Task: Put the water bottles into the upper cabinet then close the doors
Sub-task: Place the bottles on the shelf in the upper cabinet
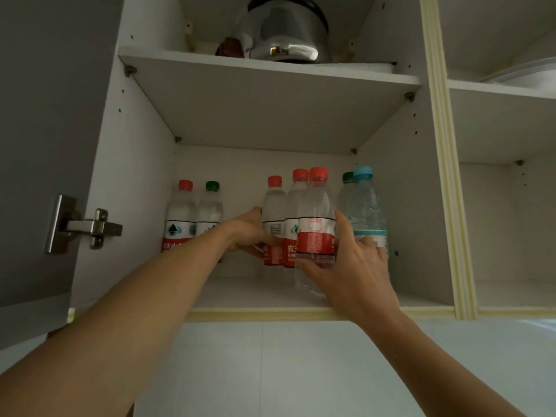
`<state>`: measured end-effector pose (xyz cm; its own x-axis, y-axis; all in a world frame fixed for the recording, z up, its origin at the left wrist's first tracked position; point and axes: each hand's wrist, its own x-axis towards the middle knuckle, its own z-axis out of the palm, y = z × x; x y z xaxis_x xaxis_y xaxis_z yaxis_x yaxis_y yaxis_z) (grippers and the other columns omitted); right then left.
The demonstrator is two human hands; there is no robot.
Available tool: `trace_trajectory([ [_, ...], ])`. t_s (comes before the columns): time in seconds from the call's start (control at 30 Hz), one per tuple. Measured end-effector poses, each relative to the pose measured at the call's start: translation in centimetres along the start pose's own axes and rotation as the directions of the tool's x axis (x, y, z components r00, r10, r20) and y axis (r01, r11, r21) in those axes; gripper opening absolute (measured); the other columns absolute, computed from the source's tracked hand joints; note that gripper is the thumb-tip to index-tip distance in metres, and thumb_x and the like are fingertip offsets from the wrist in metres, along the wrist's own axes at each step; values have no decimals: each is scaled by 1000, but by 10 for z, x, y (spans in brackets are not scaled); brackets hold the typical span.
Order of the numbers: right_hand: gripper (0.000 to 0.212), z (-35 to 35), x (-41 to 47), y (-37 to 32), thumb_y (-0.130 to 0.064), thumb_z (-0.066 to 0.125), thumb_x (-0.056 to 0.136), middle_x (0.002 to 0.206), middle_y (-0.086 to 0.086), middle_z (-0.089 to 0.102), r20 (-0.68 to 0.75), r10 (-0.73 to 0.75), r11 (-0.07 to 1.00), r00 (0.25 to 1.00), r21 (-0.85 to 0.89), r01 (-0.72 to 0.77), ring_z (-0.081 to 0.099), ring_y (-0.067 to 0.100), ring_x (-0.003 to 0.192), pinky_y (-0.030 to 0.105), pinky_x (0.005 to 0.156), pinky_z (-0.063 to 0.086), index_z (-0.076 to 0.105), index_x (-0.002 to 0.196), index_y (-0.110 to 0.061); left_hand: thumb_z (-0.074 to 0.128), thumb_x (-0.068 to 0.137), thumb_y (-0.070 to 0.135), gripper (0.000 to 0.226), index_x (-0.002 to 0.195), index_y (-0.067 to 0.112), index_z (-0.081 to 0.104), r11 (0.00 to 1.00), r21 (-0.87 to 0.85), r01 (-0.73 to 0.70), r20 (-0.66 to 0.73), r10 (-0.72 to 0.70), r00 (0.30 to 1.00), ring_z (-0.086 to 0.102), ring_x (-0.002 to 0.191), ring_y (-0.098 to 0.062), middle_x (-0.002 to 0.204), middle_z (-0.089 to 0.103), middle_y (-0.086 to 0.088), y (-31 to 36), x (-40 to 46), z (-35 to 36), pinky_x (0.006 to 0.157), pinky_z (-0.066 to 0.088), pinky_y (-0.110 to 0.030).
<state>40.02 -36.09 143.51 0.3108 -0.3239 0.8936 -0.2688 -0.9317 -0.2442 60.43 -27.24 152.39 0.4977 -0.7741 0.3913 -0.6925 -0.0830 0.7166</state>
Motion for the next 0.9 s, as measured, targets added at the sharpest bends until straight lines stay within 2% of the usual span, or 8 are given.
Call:
trace_trajectory([
  [0.07, 100, 0, 0, -1, -73, 59, 82, 138, -1, 57, -6, -2, 1000, 1000, -3, 2, 47, 25, 128, 45, 115, 28, 4, 155, -32, 84, 80, 12, 76, 141, 18, 40, 997, 76, 4, -46, -1, 999, 71, 101, -26, 120, 67, -12, 0, -1, -5, 81, 62, -48],
  [0.13, 100, 0, 0, 0, -73, 60, 82, 138, -2, 57, 1, 6, 1000, 1000, 5, -6, 46, 25, 130, 46, 115, 27, 4, 154, -33, 86, 77, 13, 121, 158, 30, -2, 990, 126, 62, -117, -48, 992, 65, 111, -31, 137, 56, -14, -1, 0, -11, 79, 62, -47],
  [0.2, 99, 1, 0, 0, -73, 60, 81, 139, -3, 57, 17, 12, 1000, 1000, 14, -12, 45, 25, 131, 46, 116, 25, 4, 153, -34, 86, 78, 18, 140, 150, 39, -33, 965, 245, 97, -176, -54, 983, 61, 117, -34, 149, 46, -18, -6, 2, -16, 82, 60, -44],
  [0.27, 98, 1, 0, 2, -72, 61, 81, 138, -4, 57, 12, 7, 1000, 1000, 20, -7, 46, 24, 130, 45, 115, 26, 5, 152, -35, 84, 81, 26, 140, 144, 42, -40, 904, 415, 105, -212, -16, 977, 63, 111, -31, 149, 47, -21, -12, 5, -19, 94, 55, -43],
  [0.33, 97, 1, 0, 3, -72, 62, 81, 136, -5, 58, -2, 0, 1000, 1000, 23, 1, 47, 24, 128, 45, 115, 26, 6, 152, -35, 83, 82, 29, 138, 142, 47, -40, 835, 542, 100, -225, 30, 974, 61, 115, -32, 150, 43, -24, -16, 10, -21, 101, 51, -42],
  [0.47, 98, 2, 1, 4, -73, 63, 79, 134, -4, 60, -17, 5, 1000, 1000, 29, -4, 48, 24, 127, 45, 115, 26, 6, 151, -37, 87, 75, 36, 129, 153, 52, -14, 686, 726, 57, -187, 117, 975, 19, 149, -40, 165, 3, -17, -22, 20, -25, 116, 33, -53],
  [0.67, 99, 1, 1, 3, -72, 64, 78, 138, -3, 57, 1, 25, 998, 1000, 49, -25, 44, 25, 130, 47, 116, 26, 5, 151, -38, 77, 55, 78, 124, 154, 44, 10, 335, 939, 78, -186, 305, 934, 19, 145, -35, 158, 22, -10, -28, 26, -41, 114, 23, -54],
  [0.9, 100, 3, 1, 3, -73, 64, 78, 138, -2, 57, 3, 28, 998, 1000, 50, -28, 44, 25, 130, 47, 116, 27, 5, 152, -38, 71, 59, 83, 121, 155, 41, 12, 197, 973, 124, -181, 308, 934, 20, 145, -36, 156, 27, -13, -39, 29, -54, 120, 14, -55],
])
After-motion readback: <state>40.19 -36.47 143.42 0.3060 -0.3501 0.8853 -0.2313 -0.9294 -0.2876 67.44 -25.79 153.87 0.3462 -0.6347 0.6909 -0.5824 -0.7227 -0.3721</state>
